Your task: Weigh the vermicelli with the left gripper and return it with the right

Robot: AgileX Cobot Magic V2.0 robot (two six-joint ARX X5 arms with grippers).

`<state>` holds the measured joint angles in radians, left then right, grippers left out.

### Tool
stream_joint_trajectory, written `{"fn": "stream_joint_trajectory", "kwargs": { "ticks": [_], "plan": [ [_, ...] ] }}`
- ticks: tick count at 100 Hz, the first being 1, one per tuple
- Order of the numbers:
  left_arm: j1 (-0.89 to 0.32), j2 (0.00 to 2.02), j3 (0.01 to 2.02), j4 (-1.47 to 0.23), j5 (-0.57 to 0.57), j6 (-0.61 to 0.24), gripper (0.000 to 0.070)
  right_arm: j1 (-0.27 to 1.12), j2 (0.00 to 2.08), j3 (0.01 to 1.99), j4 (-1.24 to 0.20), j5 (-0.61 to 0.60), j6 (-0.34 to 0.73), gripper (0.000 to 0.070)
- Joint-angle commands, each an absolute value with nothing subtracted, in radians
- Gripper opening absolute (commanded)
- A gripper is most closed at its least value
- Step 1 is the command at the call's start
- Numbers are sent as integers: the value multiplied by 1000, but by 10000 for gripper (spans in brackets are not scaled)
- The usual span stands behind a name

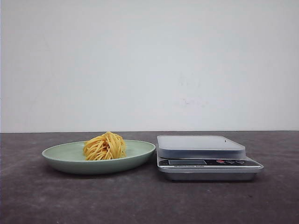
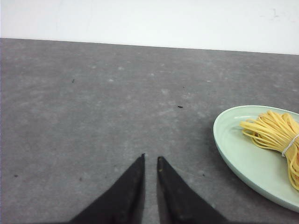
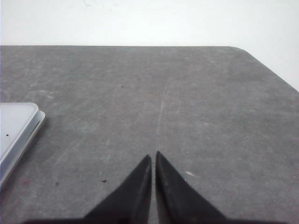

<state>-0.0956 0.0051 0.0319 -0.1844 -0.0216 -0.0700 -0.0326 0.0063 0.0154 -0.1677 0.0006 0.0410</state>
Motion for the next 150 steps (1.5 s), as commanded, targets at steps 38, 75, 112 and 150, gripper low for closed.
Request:
{"fn": "stream_joint_trajectory", "kwargs": {
  "ticks": [38, 75, 112, 150],
  "plan": [
    [-94, 4, 14, -187, -20, -60, 12, -31, 4, 12, -155, -9, 60, 7],
    [-94, 4, 20, -120, -30, -177, 11, -31, 4, 38, -167, -80, 263, 5],
    [-95, 182, 348, -150, -37, -371, 12, -28, 75, 369, -276, -142, 405, 4],
    [-98, 469, 722, -339, 112, -246, 560, -28, 232, 606, -387, -234, 275, 472]
  ]
}}
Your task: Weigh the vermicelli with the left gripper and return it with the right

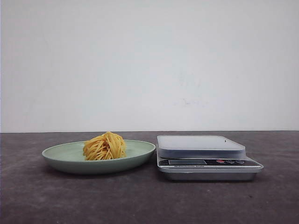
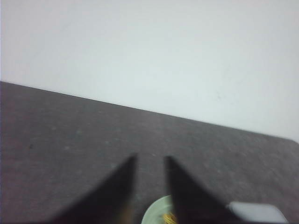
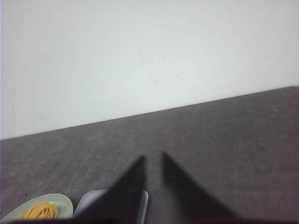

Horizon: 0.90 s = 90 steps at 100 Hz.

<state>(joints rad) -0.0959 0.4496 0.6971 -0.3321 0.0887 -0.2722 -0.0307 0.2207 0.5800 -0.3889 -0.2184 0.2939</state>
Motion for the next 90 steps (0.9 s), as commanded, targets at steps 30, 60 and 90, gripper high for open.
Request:
{"fn": "stream_joint_trajectory", "kwargs": {
  "ticks": [30, 60, 90],
  "plan": [
    [-149, 669, 794, -344, 241, -321, 424, -28, 331, 709, -437, -301, 250, 506],
    [-338, 1131, 940, -391, 229, -353, 424, -28, 425, 781, -508, -341, 212, 506],
    [-484, 1529, 1077, -407, 146, -358, 424, -26, 442, 781, -563, -341, 191, 506]
  ]
}}
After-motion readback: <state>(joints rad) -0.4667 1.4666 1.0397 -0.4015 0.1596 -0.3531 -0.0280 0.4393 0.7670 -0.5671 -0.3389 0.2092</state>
